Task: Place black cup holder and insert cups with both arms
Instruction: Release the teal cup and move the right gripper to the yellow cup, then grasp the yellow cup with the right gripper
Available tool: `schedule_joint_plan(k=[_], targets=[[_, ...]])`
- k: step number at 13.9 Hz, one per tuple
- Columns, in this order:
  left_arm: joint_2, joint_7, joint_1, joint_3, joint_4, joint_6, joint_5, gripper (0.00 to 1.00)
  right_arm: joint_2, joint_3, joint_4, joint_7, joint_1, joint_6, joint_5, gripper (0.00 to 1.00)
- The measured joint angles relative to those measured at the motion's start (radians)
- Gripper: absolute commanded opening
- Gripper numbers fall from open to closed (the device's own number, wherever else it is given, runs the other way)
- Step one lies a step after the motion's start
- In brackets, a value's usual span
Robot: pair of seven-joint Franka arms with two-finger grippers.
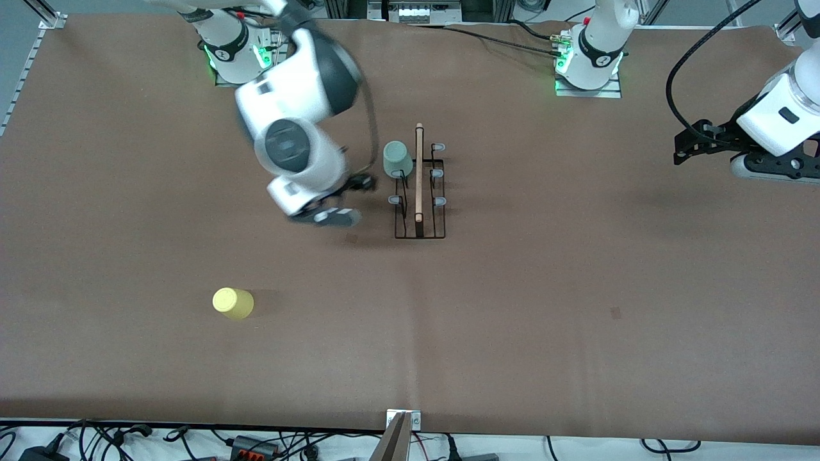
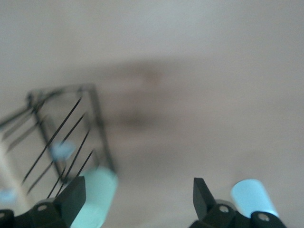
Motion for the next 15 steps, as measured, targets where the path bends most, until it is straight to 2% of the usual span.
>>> schedule_joint_plan(k=[2, 5, 7, 11, 15], targets=[[0.000, 0.000, 0.000, 0.002, 0.002, -0.007, 0.000, 1.00, 0.036, -0.030, 0.001, -0.033, -0.118, 0.073, -0.004, 1.00], [0.000, 0.000, 0.000, 0.007, 0.005, -0.008, 0.000, 1.00, 0.115, -0.031, 0.028, -0.107, -0.240, 0.119, -0.042, 1.00], [0.000, 0.000, 0.000, 0.007, 0.005, -0.010, 0.000, 1.00, 0.156, -0.031, 0.040, -0.188, -0.274, 0.153, -0.081, 1.00], [0.000, -0.001, 0.002, 0.009, 0.006, -0.012, 0.000, 1.00, 0.233, -0.031, 0.077, -0.384, -0.331, 0.242, -0.086, 1.00], [0.000, -0.002, 0.003, 0.009, 0.006, -0.013, 0.000, 1.00, 0.312, -0.027, 0.157, -0.428, -0.337, 0.257, -0.086, 1.00]])
